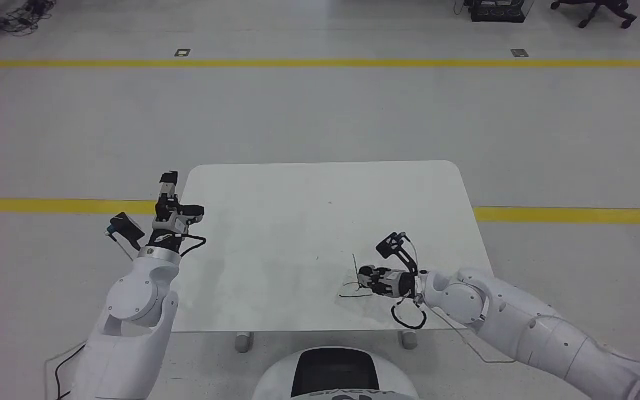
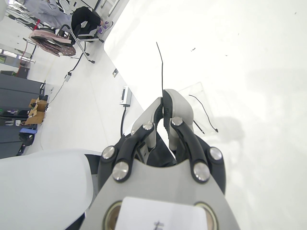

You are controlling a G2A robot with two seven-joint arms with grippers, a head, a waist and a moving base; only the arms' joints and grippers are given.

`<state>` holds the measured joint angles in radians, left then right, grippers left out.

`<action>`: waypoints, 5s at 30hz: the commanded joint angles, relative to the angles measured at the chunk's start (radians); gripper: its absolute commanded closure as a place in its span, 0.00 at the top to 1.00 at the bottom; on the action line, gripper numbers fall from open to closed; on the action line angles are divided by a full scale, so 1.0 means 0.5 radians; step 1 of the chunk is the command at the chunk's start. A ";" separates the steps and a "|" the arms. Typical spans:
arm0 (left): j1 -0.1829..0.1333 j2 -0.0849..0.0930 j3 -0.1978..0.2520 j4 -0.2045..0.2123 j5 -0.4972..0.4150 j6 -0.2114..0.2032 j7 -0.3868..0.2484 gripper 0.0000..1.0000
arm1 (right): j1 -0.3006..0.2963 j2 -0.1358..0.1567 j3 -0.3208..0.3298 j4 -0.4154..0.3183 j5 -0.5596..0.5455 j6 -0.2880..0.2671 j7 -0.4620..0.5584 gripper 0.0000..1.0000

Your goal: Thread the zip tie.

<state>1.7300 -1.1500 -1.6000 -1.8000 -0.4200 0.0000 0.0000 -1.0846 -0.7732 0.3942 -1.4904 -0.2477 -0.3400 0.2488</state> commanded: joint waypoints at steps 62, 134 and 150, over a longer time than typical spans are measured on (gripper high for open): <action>-0.236 -0.052 0.659 0.146 1.970 0.265 0.370 1.00 | -0.106 0.039 0.182 -0.061 0.221 0.000 0.134 0.00; -0.609 0.032 1.049 0.545 3.926 -0.680 0.373 1.00 | -0.162 -0.060 0.365 -0.027 -0.030 0.000 0.319 0.00; -0.816 0.152 1.377 0.650 3.771 -0.680 0.435 1.00 | -0.114 -0.091 0.326 0.020 0.006 0.000 0.365 0.00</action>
<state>1.3217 -1.0738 -0.9114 -1.4745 1.4663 -0.3400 0.2184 -1.1415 -0.8187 0.5571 -1.4805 -0.2445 -0.3400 0.4315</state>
